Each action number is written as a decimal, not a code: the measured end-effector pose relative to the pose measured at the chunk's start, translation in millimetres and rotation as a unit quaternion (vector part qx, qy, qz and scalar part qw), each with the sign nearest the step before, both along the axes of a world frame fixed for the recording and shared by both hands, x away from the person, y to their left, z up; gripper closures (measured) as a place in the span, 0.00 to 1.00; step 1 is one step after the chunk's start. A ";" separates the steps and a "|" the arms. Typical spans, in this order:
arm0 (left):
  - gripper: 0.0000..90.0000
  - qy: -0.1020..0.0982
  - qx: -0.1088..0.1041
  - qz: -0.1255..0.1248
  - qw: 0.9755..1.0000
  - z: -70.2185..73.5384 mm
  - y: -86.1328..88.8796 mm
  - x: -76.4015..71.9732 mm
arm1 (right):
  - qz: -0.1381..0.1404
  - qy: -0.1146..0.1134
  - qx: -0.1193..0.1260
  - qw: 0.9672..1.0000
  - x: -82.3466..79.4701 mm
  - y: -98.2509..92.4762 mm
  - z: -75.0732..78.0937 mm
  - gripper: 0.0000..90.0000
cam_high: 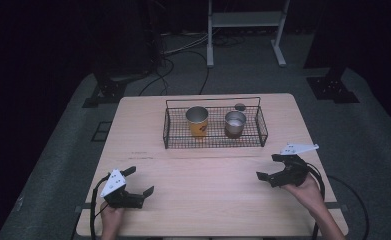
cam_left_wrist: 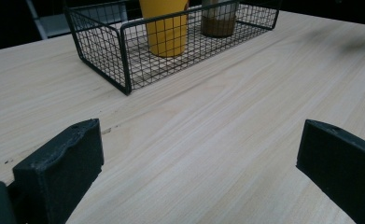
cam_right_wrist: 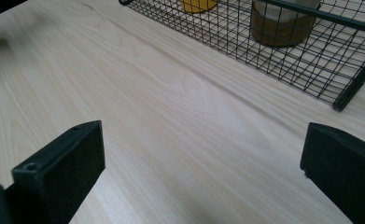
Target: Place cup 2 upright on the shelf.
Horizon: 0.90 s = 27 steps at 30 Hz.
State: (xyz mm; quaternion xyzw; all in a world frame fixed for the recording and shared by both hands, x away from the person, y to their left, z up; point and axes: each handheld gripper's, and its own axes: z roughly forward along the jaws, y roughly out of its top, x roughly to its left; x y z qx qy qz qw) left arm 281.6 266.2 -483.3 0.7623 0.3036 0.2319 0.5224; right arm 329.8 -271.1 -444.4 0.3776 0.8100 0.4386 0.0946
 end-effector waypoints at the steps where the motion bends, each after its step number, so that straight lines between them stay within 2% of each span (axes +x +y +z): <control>1: 0.00 0.000 0.000 0.000 1.000 0.0 0.0 0.0 | -0.001 0.000 0.001 1.000 -0.9 -0.8 -0.8 0.00; 13: 0.00 0.000 0.001 0.000 1.000 0.0 -0.1 -0.1 | 0.000 0.009 0.006 1.000 -13.2 -6.0 -11.9 0.00; 27: 0.00 0.000 0.000 0.001 1.000 -0.1 -0.1 0.0 | -0.001 0.006 0.012 1.000 -30.6 -7.7 -18.2 0.00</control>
